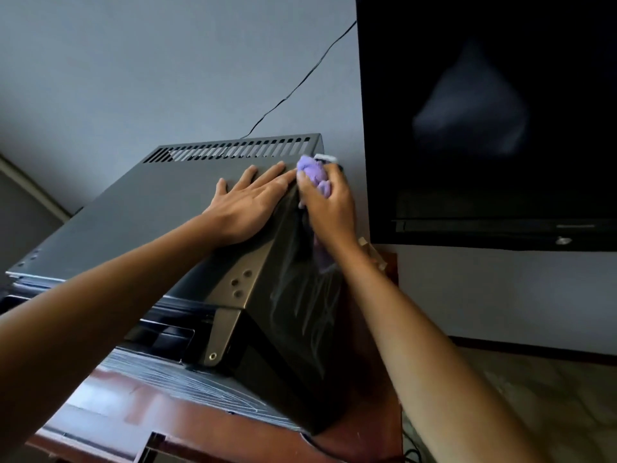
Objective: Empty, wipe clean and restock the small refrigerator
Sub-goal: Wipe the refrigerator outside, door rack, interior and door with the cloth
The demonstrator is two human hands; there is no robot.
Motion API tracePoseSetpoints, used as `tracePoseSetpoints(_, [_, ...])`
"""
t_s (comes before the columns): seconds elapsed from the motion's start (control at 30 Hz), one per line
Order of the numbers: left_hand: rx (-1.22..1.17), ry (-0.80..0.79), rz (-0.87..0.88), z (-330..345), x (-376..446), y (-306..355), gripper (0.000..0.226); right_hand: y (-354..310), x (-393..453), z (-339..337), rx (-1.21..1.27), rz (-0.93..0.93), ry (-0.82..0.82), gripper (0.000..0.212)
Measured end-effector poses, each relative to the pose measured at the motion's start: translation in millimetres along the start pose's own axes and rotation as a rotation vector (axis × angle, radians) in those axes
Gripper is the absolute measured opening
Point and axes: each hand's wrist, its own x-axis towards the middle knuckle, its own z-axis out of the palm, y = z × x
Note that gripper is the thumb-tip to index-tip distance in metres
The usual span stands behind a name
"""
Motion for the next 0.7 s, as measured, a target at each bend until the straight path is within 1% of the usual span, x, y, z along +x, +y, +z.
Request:
tracePoseSetpoints(0.1, [-0.058,0.010,0.011,-2.3,-0.8,-2.5,0.065,-9.0,-73.7,-5.0,0.051,-0.072,-0.017,0.033])
tracePoseSetpoints(0.2, [-0.010,-0.021,0.021,-2.1,-1.3,-2.9,0.066,-17.5,-157.4,-7.2,0.225,-0.094,-0.030,0.023])
tracePoseSetpoints(0.27, [-0.025,-0.022,0.020,-1.6,-2.7,-1.5,0.066,-23.4,-201.2,-10.6,0.304,-0.061,-0.113,0.031])
tracePoseSetpoints(0.33, [-0.061,-0.013,0.023,-1.6,-4.4,0.2,0.067,-28.3,-221.0,-16.6,0.294,-0.064,-0.166,0.041])
tracePoseSetpoints(0.4, [-0.067,-0.011,0.028,-0.4,-4.8,0.4,0.069,-35.5,-216.4,-21.3,0.249,-0.095,-0.154,0.042])
tracePoseSetpoints(0.53, [-0.040,-0.022,0.029,0.6,-1.8,-3.0,0.067,-35.7,-159.2,-10.6,0.060,-0.247,0.026,0.042])
tracePoseSetpoints(0.63, [-0.049,-0.016,0.016,0.1,0.8,-3.5,0.063,-27.5,-81.2,4.1,-0.078,-0.199,0.122,0.049])
tracePoseSetpoints(0.7, [-0.128,0.023,-0.012,-0.3,0.6,-2.4,0.058,-18.2,-24.3,14.4,-0.109,-0.099,0.160,0.046])
